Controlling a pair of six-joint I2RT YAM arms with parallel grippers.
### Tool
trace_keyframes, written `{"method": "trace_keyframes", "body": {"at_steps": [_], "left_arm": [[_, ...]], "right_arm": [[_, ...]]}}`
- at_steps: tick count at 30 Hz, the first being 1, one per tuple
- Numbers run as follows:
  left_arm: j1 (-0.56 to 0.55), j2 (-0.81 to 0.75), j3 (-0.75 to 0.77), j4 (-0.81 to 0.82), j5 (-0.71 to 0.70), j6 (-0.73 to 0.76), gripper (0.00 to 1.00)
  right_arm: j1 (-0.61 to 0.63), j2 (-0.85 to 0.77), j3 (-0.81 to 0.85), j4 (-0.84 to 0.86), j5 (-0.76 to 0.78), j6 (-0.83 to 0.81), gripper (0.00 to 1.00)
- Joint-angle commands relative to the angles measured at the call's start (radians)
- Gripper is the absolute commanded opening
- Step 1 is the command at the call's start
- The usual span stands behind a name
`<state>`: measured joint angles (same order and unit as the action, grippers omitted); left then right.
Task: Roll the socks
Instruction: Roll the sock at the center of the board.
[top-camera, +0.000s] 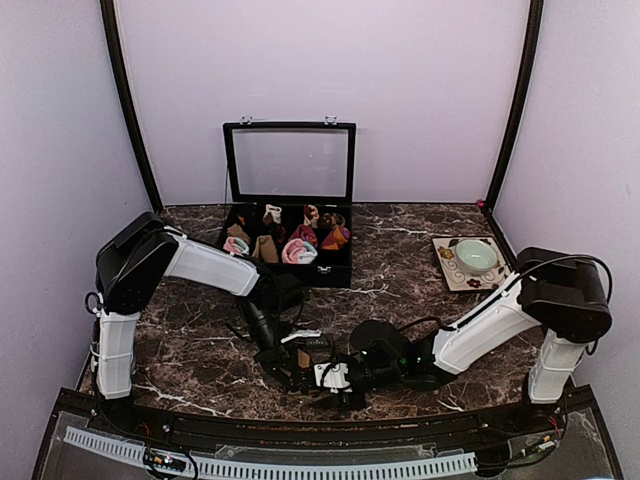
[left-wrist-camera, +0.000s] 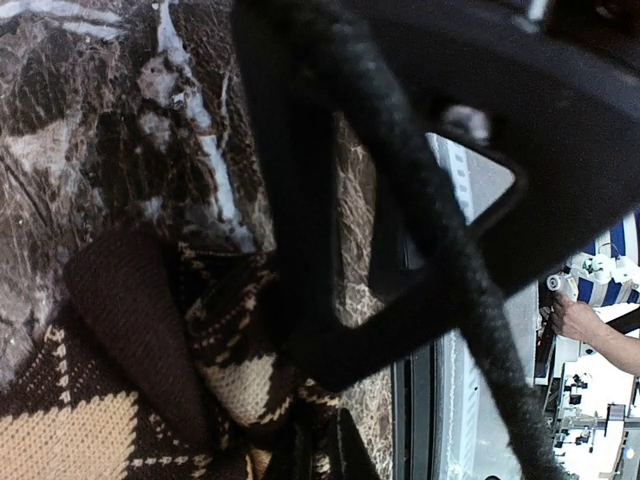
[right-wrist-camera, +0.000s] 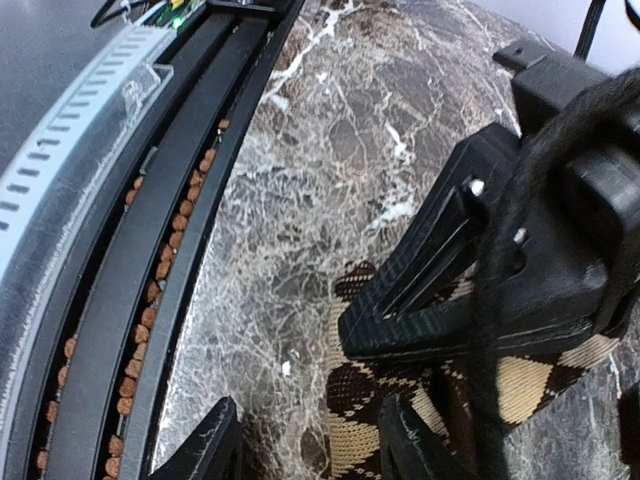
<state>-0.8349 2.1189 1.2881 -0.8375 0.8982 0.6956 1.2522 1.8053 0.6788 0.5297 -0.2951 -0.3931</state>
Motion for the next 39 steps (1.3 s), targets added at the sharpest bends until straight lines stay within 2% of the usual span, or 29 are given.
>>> {"method": "trace_keyframes", "body": {"at_steps": [1, 7, 12, 14, 18, 19, 22, 24, 26, 27, 30, 33, 34, 39], "left_arm": [[0.005, 0.075, -0.026, 0.072, -0.226, 0.022, 0.03], [0.005, 0.074, -0.018, 0.067, -0.225, 0.028, 0.04], [0.005, 0.068, -0.019, 0.065, -0.218, 0.034, 0.09], [0.005, 0.061, -0.017, 0.063, -0.206, 0.041, 0.11], [0.01, 0.022, -0.007, 0.06, -0.187, 0.039, 0.25], [0.015, 0.004, 0.0, 0.052, -0.178, 0.038, 0.29], [0.048, -0.073, 0.002, 0.062, -0.168, 0.012, 0.42], [0.082, -0.123, 0.006, 0.054, -0.137, 0.009, 0.54], [0.115, -0.178, -0.01, 0.047, -0.092, 0.013, 0.75], [0.12, -0.195, -0.021, 0.046, -0.097, 0.011, 0.82], [0.125, -0.219, -0.04, 0.021, -0.125, 0.013, 0.84], [0.142, -0.249, -0.071, 0.029, -0.091, 0.0, 0.87], [0.144, -0.257, -0.082, 0.035, -0.087, 0.0, 0.98], [0.162, -0.314, -0.112, 0.068, -0.1, 0.0, 0.99]], "right_arm": [[0.004, 0.039, 0.019, 0.057, 0.032, -0.04, 0.46], [0.005, 0.101, 0.046, 0.071, 0.086, -0.05, 0.43], [0.004, 0.124, 0.032, 0.07, 0.153, -0.041, 0.32], [0.004, 0.133, 0.042, 0.035, 0.167, -0.043, 0.24], [0.003, 0.136, 0.046, -0.033, 0.175, -0.028, 0.02], [0.003, 0.137, 0.05, -0.061, 0.171, -0.027, 0.0], [0.003, 0.137, 0.05, -0.114, 0.166, -0.007, 0.0], [0.002, 0.137, 0.053, -0.142, 0.171, 0.013, 0.0], [0.003, 0.138, 0.048, -0.16, 0.172, 0.038, 0.0], [0.002, 0.141, 0.046, -0.167, 0.166, 0.046, 0.0], [0.001, 0.152, 0.047, -0.197, 0.162, 0.067, 0.0], [0.001, 0.158, 0.053, -0.236, 0.151, 0.089, 0.0], [-0.003, 0.158, 0.054, -0.243, 0.146, 0.101, 0.0], [-0.026, 0.163, 0.085, -0.33, 0.114, 0.171, 0.0]]}}
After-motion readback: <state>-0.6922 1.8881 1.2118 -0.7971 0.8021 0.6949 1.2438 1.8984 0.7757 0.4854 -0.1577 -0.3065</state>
